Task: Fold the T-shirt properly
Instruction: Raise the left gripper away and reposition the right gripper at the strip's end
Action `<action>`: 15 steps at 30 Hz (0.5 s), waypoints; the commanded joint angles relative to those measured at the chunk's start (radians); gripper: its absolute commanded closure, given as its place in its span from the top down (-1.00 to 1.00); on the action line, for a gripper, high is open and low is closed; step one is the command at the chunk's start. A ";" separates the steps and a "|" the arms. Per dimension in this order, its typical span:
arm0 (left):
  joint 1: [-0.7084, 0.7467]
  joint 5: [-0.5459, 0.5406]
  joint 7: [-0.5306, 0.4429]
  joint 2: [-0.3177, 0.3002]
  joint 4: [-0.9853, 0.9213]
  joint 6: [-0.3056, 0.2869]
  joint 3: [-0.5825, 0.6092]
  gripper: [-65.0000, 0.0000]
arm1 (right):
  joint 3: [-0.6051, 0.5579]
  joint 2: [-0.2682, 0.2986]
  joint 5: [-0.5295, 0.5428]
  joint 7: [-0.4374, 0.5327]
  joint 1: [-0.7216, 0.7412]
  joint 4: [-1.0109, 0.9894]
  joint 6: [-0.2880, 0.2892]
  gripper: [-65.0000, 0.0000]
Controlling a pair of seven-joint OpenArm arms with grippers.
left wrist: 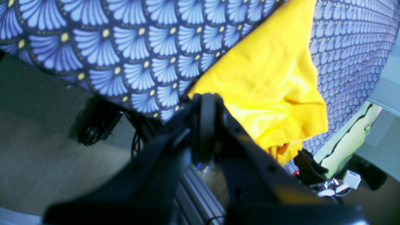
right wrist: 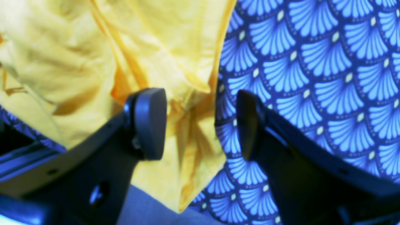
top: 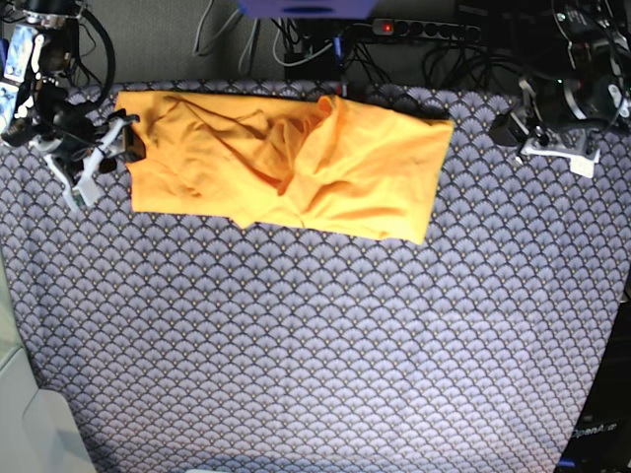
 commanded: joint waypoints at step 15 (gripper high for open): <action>0.004 -0.012 -0.005 -0.011 0.014 -0.004 -0.004 -1.00 | -0.038 0.023 0.016 0.059 0.003 -0.143 0.000 0.00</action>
